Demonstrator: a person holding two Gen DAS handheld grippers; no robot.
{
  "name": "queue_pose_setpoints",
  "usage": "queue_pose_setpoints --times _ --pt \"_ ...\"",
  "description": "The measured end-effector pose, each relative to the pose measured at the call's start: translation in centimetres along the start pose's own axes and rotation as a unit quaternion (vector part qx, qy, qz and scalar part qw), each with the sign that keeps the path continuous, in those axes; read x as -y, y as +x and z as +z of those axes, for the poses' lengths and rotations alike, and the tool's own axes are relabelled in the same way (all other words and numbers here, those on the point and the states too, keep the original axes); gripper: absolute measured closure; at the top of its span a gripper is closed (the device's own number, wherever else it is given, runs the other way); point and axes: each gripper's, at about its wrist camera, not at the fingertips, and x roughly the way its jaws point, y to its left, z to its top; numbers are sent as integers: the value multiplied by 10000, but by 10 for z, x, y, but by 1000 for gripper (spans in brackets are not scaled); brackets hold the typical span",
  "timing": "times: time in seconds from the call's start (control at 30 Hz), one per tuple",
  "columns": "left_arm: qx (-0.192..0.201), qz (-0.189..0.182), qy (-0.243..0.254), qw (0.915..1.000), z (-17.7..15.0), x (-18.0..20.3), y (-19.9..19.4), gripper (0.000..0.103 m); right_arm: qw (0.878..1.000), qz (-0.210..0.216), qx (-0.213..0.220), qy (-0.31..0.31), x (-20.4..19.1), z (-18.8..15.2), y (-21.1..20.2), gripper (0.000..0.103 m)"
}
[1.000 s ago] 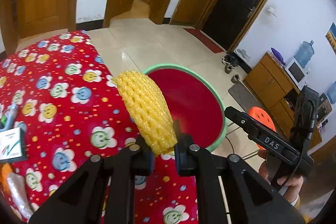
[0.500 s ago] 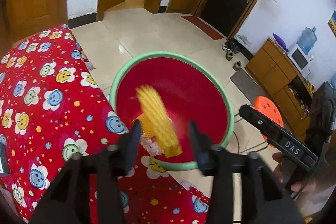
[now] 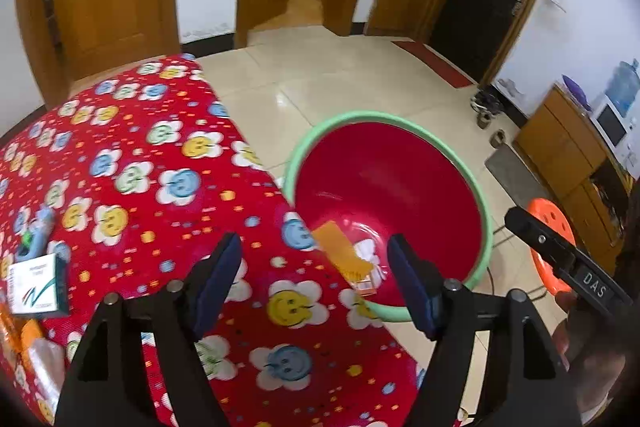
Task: Collect trash
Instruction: 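Move both tools back over the table toward the remaining trash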
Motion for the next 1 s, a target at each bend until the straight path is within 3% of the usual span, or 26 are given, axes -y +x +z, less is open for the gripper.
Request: queue_pose_setpoints --times 0.23,0.67,1.0 --pt "153 201 -275 9993 -9 -21 -27 27 9999 20 28 -117 -18 -3 -7 2" --pt "488 794 -922 9914 -35 -90 -88 27 9967 518 -42 -625 -78 -20 -18 1" --pt "611 1455 -1291 9790 -57 -158 -118 27 9917 818 -196 -973 -124 -38 -15 1"
